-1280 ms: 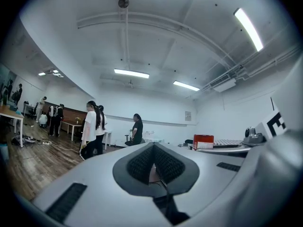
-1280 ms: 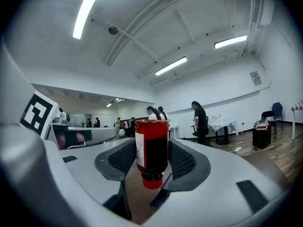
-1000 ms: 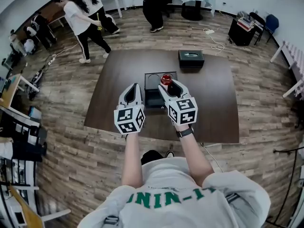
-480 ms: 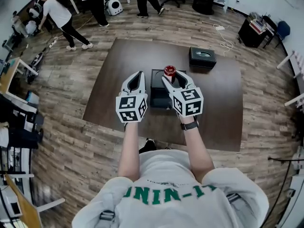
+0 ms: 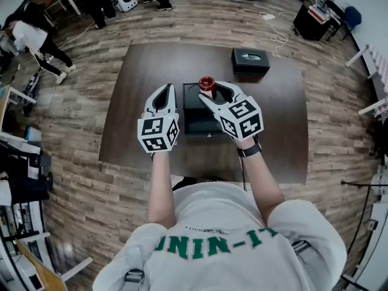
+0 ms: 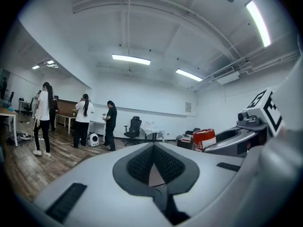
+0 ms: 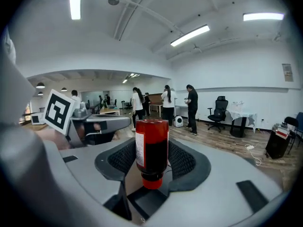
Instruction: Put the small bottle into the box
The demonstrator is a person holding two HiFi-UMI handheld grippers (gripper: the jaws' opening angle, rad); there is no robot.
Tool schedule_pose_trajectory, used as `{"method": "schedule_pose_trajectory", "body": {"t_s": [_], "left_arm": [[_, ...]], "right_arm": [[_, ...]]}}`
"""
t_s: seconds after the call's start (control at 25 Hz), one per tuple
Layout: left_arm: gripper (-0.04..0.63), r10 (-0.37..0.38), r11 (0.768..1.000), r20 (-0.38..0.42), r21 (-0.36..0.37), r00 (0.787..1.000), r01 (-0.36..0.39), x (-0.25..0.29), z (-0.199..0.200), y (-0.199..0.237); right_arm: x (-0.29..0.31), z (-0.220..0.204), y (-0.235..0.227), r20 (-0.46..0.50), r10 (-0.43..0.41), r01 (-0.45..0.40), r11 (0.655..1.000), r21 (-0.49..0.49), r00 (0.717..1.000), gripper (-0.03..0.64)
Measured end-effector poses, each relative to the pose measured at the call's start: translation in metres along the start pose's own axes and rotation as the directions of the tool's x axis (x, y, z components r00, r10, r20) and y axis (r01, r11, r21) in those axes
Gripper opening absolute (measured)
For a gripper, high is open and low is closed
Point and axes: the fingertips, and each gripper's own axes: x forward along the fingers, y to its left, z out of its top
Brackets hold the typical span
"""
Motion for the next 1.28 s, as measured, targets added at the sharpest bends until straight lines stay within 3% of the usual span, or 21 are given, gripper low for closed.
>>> {"method": "schedule_pose_trajectory", "body": {"t_s": [0.28, 0.6, 0.72, 1.0, 1.28], "left_arm": [[0.012, -0.023, 1.0, -0.038, -0.019, 0.999, 0.023, 0.025, -0.02, -0.006], [0.012, -0.03, 0.998, -0.061, -0.057, 0.998, 0.027, 0.04, -0.038, -0.002], [0.012, -0.024, 0.999, -0.065, -0.047, 0.998, 0.021, 0.043, -0.044, 0.001], [0.012, -0.019, 1.0, -0.074, -0.022, 0.997, 0.017, 0.041, -0.057, 0.009], [0.012, -0.023, 1.0, -0.082, -0.014, 0.996, 0.022, 0.047, -0.061, 0.017]], "right_arm": [[0.017, -0.04, -0.008, -0.2, 0.091, -0.13, 0.974, -0.187, 0.976, 0.222], [0.045, -0.117, -0.007, -0.427, 0.143, -0.297, 0.9, -0.32, 0.893, 0.222], [0.057, -0.152, -0.004, -0.514, 0.171, -0.378, 0.865, -0.33, 0.841, 0.222], [0.077, -0.237, 0.009, -0.7, 0.206, -0.52, 0.81, -0.27, 0.684, 0.222], [0.098, -0.29, 0.009, -0.795, 0.18, -0.57, 0.787, -0.238, 0.58, 0.222]]}}
